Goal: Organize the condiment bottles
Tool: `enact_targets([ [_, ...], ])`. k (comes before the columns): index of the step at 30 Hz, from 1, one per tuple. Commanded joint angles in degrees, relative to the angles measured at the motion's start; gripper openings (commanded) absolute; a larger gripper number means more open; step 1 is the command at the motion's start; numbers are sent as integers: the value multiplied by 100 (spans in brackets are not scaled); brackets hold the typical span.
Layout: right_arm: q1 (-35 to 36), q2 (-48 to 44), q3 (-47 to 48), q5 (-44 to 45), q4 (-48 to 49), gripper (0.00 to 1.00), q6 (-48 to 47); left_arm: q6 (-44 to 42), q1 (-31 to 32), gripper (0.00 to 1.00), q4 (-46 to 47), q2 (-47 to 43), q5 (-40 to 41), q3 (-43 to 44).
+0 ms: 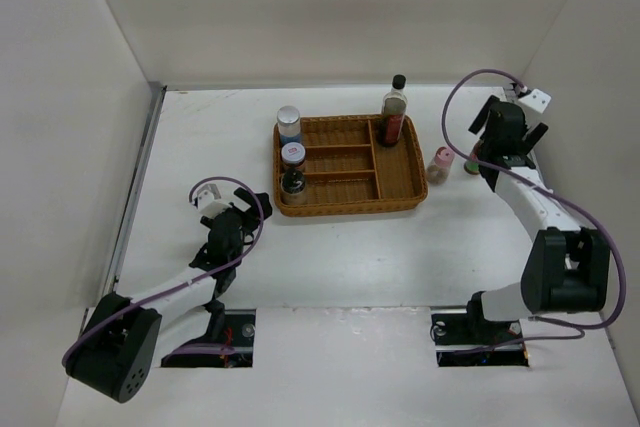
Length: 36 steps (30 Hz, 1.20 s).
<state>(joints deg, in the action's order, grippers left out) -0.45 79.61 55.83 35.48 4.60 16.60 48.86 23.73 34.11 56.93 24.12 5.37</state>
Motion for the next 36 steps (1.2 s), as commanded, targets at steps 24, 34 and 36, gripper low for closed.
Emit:
enact_targets([
  [24, -162, 977, 814, -384, 15, 54, -16, -17, 31, 100, 404, 328, -83, 158],
  [34, -153, 1188, 903, -262, -82, 45, -157, -26, 13, 100, 404, 231, -83, 140],
  [36, -153, 1057, 859, -156, -4, 34, -122, -26, 31, 100, 404, 284, -83, 166],
])
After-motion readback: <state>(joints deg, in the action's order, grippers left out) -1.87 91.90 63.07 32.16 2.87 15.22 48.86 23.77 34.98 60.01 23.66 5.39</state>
